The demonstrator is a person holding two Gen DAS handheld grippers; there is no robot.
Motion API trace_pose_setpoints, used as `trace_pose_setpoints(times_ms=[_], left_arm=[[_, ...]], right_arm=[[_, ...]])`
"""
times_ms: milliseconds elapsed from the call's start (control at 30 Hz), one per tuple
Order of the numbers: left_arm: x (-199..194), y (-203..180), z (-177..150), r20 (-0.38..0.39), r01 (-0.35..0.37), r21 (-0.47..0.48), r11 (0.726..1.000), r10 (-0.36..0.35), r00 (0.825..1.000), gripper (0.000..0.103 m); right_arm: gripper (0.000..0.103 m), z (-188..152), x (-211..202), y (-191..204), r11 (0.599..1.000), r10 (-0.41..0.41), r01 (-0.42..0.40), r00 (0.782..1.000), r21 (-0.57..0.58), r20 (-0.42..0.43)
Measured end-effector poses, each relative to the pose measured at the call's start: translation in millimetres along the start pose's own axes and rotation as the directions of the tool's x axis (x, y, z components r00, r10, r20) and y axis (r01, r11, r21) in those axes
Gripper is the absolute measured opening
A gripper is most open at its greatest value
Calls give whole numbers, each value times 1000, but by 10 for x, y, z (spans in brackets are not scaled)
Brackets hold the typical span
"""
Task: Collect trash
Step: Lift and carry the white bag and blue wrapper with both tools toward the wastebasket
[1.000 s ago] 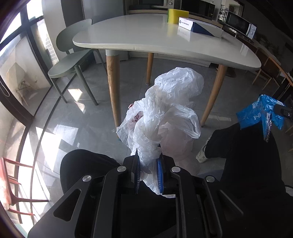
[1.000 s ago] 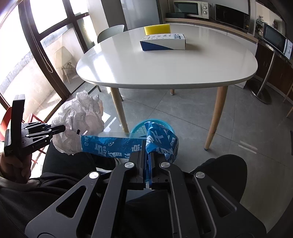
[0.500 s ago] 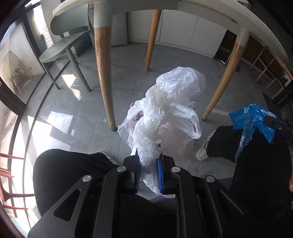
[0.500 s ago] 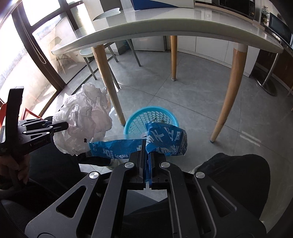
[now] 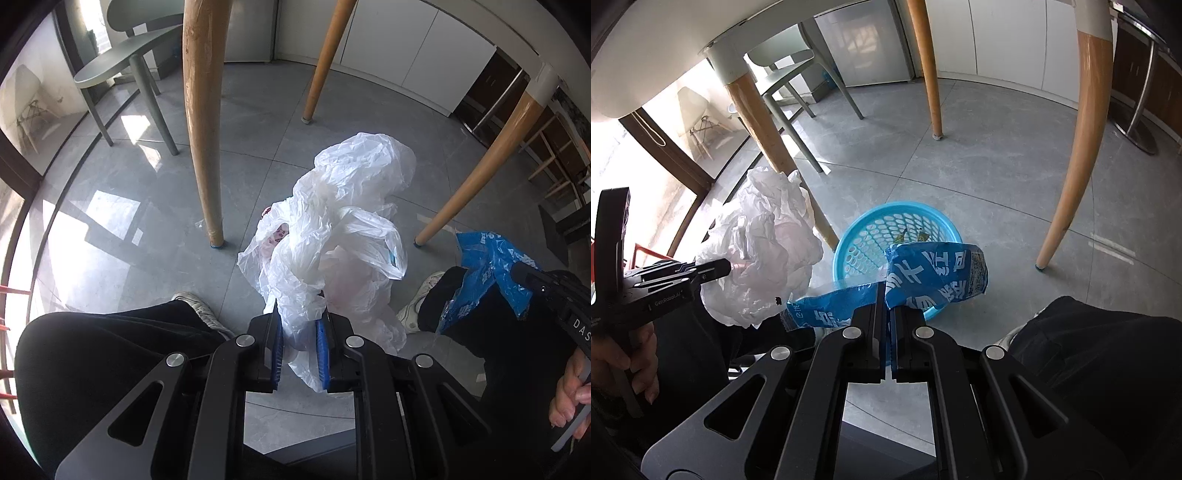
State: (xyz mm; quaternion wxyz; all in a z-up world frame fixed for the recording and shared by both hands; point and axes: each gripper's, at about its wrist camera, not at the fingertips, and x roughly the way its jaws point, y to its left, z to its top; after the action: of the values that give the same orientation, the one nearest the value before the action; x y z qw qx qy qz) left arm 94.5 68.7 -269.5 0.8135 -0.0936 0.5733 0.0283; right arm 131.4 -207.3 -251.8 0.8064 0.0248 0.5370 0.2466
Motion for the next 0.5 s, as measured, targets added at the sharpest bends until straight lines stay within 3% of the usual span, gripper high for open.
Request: trace_pose_setpoints(times_ms=[267, 500], left_arm=[[393, 55, 191, -51, 31, -44, 999, -33, 998, 14], [750, 81, 361, -76, -28, -38, 999, 25, 997, 14]], right_arm=[[1, 105, 474, 39, 999, 25, -26, 998, -24, -50], [1, 193, 895, 37, 999, 26, -29, 995, -34, -98]])
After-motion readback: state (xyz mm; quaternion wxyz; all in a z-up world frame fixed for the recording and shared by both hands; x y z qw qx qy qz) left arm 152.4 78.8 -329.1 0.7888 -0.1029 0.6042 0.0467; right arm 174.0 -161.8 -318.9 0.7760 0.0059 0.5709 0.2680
